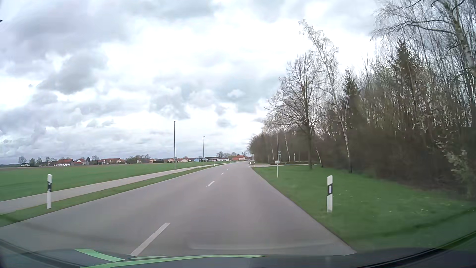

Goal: Follow the waypoints while adhering to traffic rules and regulations

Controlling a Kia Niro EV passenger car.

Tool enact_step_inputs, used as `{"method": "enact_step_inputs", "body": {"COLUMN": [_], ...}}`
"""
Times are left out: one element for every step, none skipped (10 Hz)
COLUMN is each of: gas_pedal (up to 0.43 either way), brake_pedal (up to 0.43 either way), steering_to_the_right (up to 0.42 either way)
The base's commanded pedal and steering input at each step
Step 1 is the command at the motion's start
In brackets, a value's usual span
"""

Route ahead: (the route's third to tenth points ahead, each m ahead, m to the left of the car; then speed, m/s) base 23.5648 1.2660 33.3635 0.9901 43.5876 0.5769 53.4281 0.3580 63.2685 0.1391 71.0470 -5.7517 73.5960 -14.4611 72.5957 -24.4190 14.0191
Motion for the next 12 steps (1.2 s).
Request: {"method": "enact_step_inputs", "body": {"gas_pedal": [0.000,0.000,0.000,0.000,0.000,0.000,0.000,0.000,0.000,0.000,0.000,0.000], "brake_pedal": [0.128,0.134,0.134,0.134,0.140,0.140,0.140,0.146,0.152,0.159,0.159,0.165], "steering_to_the_right": [0.000,0.000,0.001,0.001,0.001,0.001,0.001,0.001,0.001,0.002,0.001,0.002]}}
